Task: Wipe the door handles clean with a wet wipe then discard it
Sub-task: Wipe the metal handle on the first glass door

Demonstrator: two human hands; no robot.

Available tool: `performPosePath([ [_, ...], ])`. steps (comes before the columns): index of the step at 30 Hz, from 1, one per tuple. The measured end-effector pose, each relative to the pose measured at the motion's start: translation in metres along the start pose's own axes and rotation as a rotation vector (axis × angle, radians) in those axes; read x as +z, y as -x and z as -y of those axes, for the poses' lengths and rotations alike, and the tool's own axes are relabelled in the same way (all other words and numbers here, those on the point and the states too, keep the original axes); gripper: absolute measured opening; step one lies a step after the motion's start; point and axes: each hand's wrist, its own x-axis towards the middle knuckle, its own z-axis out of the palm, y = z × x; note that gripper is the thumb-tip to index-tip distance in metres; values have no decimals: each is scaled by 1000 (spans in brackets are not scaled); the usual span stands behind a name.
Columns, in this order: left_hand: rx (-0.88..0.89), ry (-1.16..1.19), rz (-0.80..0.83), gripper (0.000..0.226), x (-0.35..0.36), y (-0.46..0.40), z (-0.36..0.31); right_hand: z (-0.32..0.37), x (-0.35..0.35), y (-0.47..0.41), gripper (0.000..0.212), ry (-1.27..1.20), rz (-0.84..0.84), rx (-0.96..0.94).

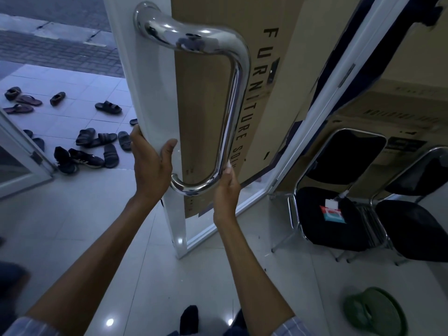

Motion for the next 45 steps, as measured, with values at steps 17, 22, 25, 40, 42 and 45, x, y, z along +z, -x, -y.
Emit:
performPosePath([
  [17, 13, -16, 2, 77, 0, -1, 1, -43, 54, 59, 33, -641, 108, 684],
  [22, 24, -199, -109, 76, 1, 18, 0, -46, 39, 50, 24, -387, 138, 616],
  [25, 229, -232, -225, 66, 0, 54, -4, -35, 11, 31, 20, -44, 33, 513],
  [40, 472, -173, 795, 19, 132, 102, -31, 31, -170, -35, 32, 925, -205, -345],
  [42, 477, -177, 821, 23, 148, 98, -43, 36, -184, -41, 33, 953, -254, -377],
  [45, 474, -129, 877, 32, 163, 90, -68, 45, -196, -45, 33, 966, -337, -375],
])
